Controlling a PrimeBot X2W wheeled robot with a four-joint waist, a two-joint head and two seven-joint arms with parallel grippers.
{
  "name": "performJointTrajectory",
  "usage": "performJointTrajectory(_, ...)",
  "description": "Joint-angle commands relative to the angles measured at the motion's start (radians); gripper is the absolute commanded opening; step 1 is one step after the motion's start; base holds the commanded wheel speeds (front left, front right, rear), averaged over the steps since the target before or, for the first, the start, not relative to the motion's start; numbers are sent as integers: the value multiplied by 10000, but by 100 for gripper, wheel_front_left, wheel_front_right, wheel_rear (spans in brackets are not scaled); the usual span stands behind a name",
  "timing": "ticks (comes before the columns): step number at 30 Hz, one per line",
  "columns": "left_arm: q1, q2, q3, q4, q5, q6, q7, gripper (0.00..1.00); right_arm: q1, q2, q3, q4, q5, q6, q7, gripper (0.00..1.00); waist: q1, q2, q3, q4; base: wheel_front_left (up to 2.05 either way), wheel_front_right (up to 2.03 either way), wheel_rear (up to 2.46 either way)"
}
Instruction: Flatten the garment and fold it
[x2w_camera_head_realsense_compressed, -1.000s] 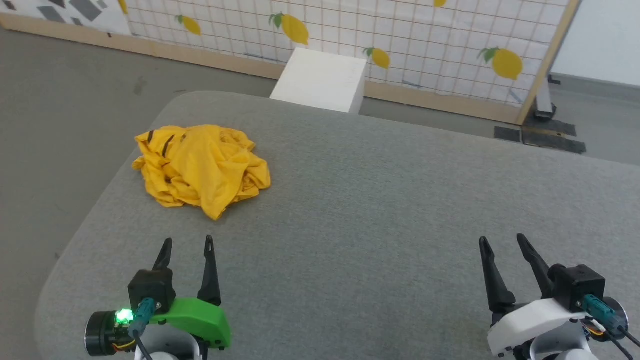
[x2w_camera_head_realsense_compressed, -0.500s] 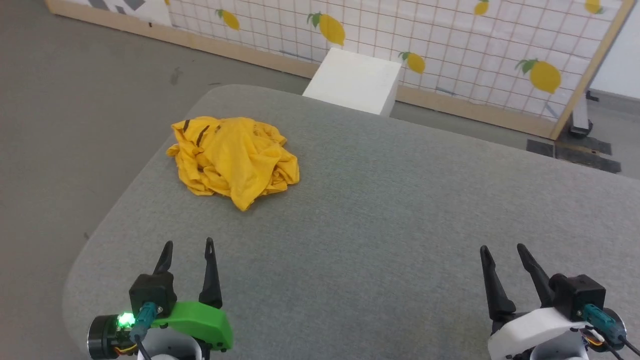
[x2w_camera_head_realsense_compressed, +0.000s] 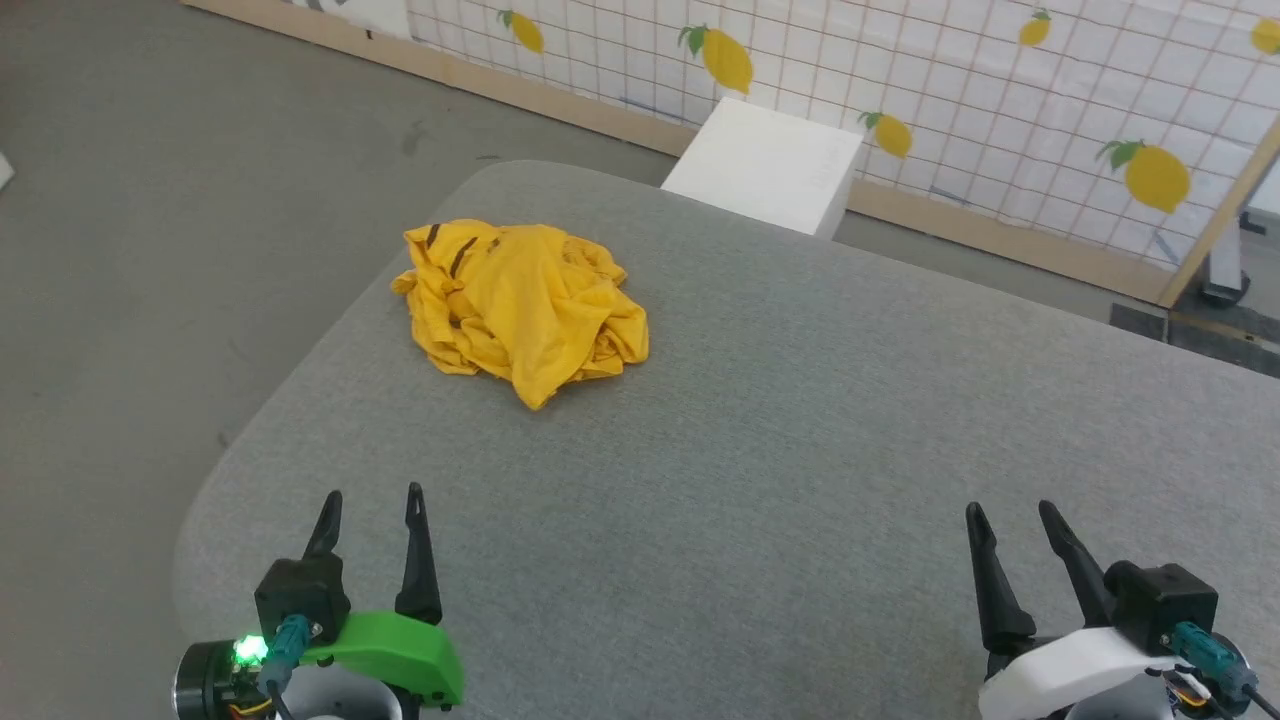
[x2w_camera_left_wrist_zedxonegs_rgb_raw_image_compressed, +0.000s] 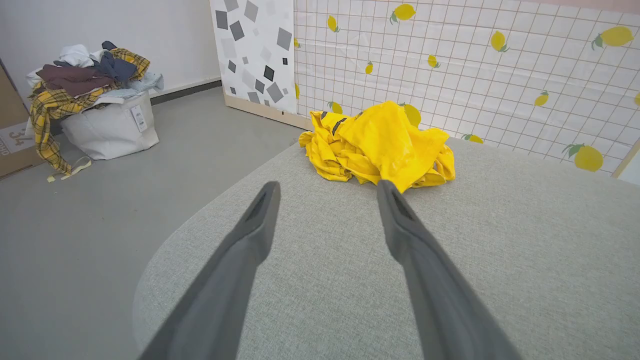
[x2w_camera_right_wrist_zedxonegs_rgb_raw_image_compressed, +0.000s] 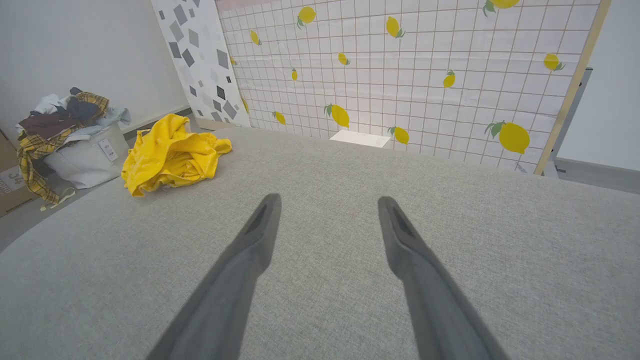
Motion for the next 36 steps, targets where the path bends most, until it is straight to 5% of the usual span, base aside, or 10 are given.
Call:
performJointTrajectory(1,182,62,-43,63,-47,76,-95,100,175,16,-39,74,118,-11,-113,100,0,0,-22,134,0,0,0)
performJointTrajectory(23,-416,298,-597,415,-302,113,-494,100,340,21,-77,505,369,-13,-520,100,0,0,82,953,0,0,0)
performJointTrajectory(30,-2688,272,-500,1145,-841,-127,-417,100,236,23,-239,212,21,-14,-278,100,0,0,639,710,0,0,0)
performJointTrajectory(36,-5591,284,-6,3142,-2031,-632,322,100,41,24,-543,-560,-505,-15,277,100,0,0,1683,14,0,0,0)
